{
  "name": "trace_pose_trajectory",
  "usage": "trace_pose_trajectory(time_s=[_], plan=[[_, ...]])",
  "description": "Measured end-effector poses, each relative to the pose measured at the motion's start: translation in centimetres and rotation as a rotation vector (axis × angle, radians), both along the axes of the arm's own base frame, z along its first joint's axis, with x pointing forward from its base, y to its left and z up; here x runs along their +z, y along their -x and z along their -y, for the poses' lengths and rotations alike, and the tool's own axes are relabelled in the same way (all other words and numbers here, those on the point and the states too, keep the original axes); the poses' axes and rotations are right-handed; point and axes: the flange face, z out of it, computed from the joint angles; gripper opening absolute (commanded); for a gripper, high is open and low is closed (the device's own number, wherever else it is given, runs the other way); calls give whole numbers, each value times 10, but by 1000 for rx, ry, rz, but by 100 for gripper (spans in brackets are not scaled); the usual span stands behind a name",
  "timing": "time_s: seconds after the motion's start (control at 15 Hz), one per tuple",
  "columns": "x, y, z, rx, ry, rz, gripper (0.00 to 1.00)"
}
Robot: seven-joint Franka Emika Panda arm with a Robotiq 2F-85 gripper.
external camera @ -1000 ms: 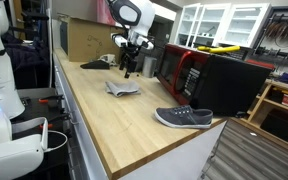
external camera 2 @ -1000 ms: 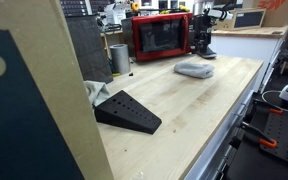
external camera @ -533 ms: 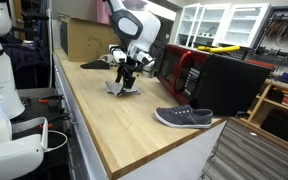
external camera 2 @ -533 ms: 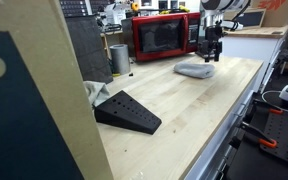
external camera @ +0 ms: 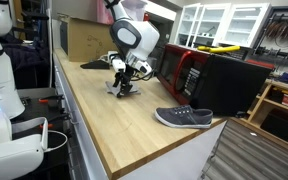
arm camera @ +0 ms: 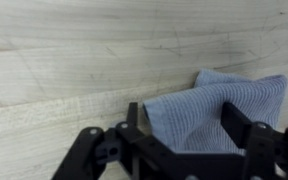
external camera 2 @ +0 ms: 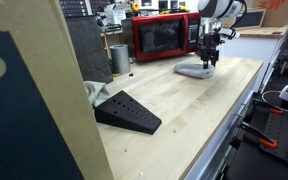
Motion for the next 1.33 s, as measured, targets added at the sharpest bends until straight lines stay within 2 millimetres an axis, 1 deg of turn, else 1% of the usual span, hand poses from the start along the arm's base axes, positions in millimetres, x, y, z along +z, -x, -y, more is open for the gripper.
trace_pose_trajectory(time_s=[0.27, 0.33, 0.47, 0.53, 0.8, 0.93, 1.0, 1.13, 1.33], plan=[[2, -3, 0, 11, -8, 16, 23], [3, -3, 1, 14, -7, 21, 14], [7, -5, 2, 28, -5, 33, 2], [9, -6, 2, 33, -2, 40, 0], [27, -14, 0, 44, 29, 106, 1], [40, -21, -8, 61, 48, 152, 1], [45, -25, -16, 75, 55, 173, 1], [54, -36, -37, 111, 68, 210, 1], [55, -46, -81, 169, 39, 222, 1]])
